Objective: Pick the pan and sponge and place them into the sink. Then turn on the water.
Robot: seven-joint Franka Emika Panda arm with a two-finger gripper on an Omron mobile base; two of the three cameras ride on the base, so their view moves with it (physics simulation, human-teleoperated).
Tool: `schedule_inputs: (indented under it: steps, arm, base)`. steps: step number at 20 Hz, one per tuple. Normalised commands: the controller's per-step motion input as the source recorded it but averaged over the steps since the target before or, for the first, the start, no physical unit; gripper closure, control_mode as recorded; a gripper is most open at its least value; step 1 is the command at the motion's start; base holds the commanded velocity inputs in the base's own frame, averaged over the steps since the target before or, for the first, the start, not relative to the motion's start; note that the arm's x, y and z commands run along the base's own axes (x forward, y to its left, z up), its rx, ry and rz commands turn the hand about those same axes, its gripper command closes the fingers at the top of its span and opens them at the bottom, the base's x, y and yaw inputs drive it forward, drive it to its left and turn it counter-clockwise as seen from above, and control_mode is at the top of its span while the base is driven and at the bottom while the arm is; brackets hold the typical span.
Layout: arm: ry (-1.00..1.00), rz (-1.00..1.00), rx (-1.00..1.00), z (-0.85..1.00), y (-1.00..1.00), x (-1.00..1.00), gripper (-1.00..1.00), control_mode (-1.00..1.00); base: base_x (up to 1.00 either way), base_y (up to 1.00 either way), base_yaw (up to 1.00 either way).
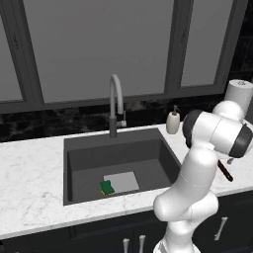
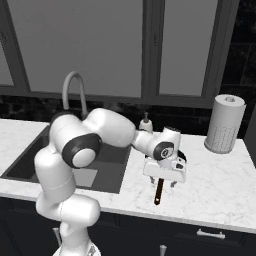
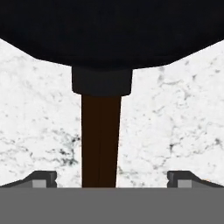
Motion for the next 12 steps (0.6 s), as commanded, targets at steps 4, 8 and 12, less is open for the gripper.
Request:
schedule_inputs:
  steps: [4,8,12]
  arm:
    - [0.0,0.06,0.05,-0.23,0.0,0.16,-1.0,-1.0]
    - [0.0,0.02,0.1,-0.08,0.0,0.25,-1.0,-1.0]
    - [0.0,0.0,0.01,0.0,0.0,0.06,1.0,-1.0]
  base:
    - [0.0,0.0,0.0]
    - [0.0,0.0,0.0]
    - [0.0,0.0,0.0]
